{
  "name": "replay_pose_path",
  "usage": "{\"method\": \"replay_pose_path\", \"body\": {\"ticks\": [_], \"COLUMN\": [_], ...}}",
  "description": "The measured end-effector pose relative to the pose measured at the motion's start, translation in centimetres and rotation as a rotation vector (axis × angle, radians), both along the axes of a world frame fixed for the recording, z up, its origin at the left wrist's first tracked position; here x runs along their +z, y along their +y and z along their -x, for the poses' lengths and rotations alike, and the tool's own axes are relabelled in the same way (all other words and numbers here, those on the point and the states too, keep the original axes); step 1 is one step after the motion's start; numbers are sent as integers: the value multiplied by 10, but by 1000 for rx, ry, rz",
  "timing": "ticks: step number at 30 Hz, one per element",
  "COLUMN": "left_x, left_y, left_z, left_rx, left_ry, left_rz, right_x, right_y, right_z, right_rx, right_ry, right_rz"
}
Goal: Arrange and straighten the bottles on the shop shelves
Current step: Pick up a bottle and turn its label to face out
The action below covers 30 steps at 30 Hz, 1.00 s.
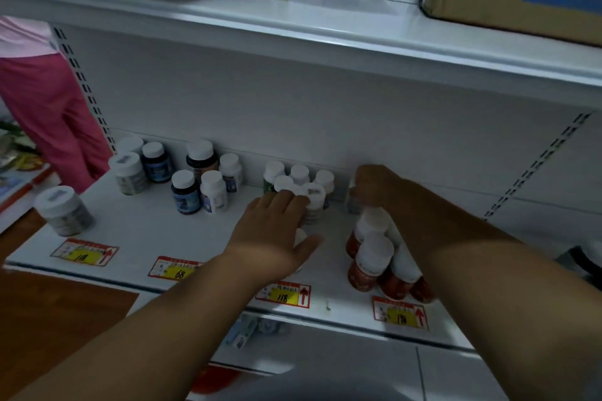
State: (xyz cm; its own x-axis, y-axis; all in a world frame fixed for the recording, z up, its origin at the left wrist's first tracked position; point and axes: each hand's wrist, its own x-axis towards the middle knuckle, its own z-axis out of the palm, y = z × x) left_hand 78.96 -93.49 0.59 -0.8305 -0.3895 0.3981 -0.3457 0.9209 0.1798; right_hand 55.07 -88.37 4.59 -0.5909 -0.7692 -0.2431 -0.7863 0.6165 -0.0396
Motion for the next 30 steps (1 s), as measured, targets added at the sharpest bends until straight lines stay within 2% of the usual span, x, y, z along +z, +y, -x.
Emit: {"method": "replay_pose_path", "body": {"ticks": [4,7,9,12,14,15,18,19,20,22,24,26,30], "left_x": [0,1,3,10,14,17,28,31,34,39,40,39,35], "left_y": [6,10,10,11,13,16,26,31,36,50,63,71,81], "left_z": [11,13,11,5,1,0,-7,-9,-12,-18,-25,-31,-39], "left_rx": [7,7,16,23,24,32,37,5,-47,-193,-308,-344,-317], "left_ry": [-51,-45,-13,99,237,302,420,451,478,504,520,496,322], "left_rz": [-2,-12,-52,-124,-225,-320,-690,-782,-845,-899,-920,-951,-985], "right_x": [-18,-25,-18,10,30,38,52,54,55,57,57,59,62], "right_y": [-12,-13,-8,13,30,38,61,66,70,79,89,103,122], "right_z": [11,10,7,-5,-19,-28,-69,-84,-98,-122,-138,-148,-159], "right_rx": [36,1,-24,-37,-104,-156,-271,-284,-295,-297,-284,-278,-275], "right_ry": [128,115,39,-114,-288,-451,-1125,-1282,-1358,-1353,-1209,-1119,-1198], "right_rz": [34,59,231,643,877,999,1299,1355,1395,1438,1442,1406,1288]}}
